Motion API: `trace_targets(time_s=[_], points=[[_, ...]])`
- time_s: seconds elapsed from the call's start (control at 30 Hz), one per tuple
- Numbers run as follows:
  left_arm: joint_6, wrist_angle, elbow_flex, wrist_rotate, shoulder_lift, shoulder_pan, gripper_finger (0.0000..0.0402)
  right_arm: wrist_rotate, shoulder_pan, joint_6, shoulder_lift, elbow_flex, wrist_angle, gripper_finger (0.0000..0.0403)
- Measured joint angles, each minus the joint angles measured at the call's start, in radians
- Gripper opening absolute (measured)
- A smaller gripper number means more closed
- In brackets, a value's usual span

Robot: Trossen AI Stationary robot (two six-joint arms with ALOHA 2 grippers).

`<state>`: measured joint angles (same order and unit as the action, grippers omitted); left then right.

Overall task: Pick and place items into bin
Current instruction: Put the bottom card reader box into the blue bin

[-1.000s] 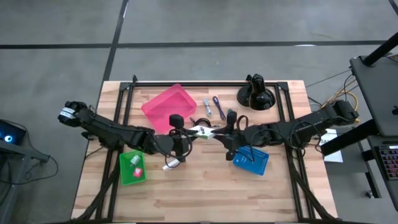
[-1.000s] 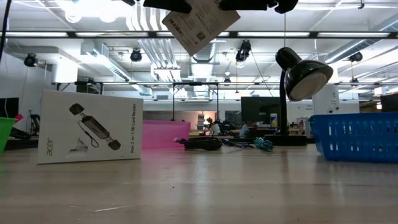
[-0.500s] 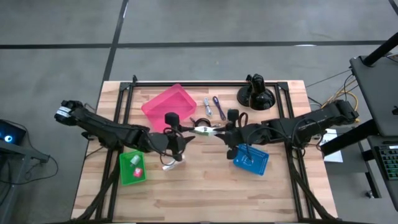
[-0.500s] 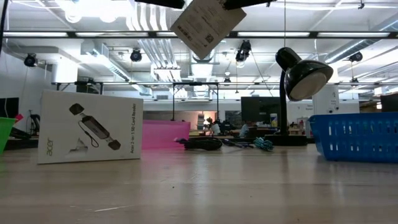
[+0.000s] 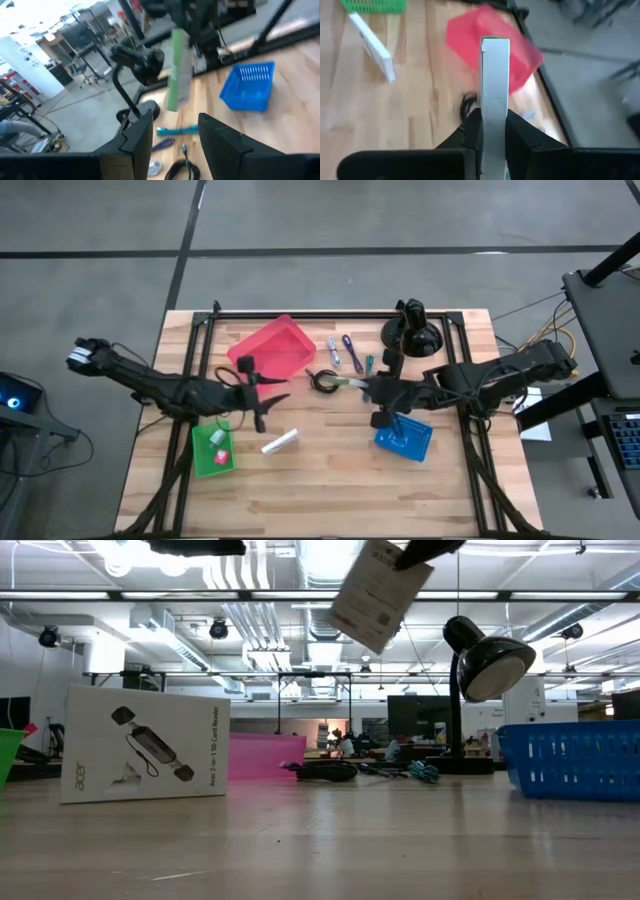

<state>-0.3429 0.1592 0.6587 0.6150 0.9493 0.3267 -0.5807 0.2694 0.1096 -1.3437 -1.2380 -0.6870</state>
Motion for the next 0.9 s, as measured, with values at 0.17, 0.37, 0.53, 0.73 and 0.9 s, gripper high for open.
trace_targets(time_s=[0.17,0.37,0.53,0.73,0.9], points=[[0.004,0.194,-0.133,0.001,-0.062,0.0,0.0141,0.001,0.026,0.203,0.0,-0.039,-0.19,0.0039],[-0.008,0.472,-0.283,-0.001,-0.052,0.001,0.0141,0.014,0.066,0.474,0.0,-0.085,-0.355,0.0039],[-0.012,0.629,-0.379,-0.003,-0.009,0.001,0.0141,0.04,0.115,0.564,0.0,-0.106,-0.395,0.0039],[-0.035,0.705,-0.398,-0.003,0.009,0.002,0.0141,0.079,0.177,0.515,0.0,-0.115,-0.5,0.0039],[-0.032,0.7,-0.398,-0.004,0.02,0.002,0.0141,0.095,0.247,0.485,0.0,-0.105,-0.616,0.0039]])
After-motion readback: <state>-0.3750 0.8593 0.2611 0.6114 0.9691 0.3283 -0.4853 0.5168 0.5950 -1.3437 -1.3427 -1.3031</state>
